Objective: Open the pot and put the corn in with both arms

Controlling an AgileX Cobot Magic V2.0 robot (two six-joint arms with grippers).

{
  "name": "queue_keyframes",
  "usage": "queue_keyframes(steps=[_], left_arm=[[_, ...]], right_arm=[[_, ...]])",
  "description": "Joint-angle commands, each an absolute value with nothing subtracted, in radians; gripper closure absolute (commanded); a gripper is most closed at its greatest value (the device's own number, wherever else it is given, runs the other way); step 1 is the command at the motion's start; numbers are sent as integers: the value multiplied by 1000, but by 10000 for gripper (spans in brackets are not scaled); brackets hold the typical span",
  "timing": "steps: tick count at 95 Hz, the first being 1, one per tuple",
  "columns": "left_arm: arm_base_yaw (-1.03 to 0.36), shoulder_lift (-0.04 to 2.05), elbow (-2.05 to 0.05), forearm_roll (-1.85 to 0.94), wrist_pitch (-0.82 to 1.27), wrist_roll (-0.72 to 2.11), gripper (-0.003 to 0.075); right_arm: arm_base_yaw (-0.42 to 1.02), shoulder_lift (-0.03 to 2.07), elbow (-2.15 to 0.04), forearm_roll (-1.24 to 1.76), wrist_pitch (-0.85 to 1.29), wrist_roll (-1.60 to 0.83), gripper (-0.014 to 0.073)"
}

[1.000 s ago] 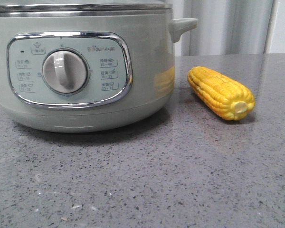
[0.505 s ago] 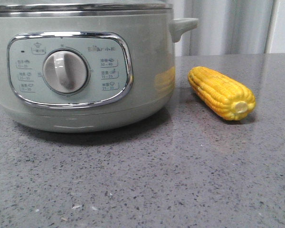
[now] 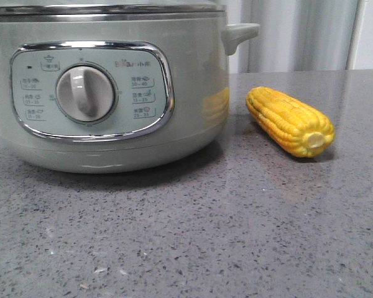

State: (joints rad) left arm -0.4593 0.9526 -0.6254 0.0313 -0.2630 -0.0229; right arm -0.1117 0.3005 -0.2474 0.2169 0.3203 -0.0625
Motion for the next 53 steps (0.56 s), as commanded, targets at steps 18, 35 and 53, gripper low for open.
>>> queue_keyframes(steps=[18,35,53], left_arm=[[-612,1195,-836,32,-382,-33,286],[-624,1312,-901,32,-388,-33,291],[-624,1333,-901,-10,-390,-33,381]], right_arm=[[-116,317,-284,220,251,-78,641],[-116,317,-284,220,253,-78,641],[-116,317,-284,220,253,-78,641]])
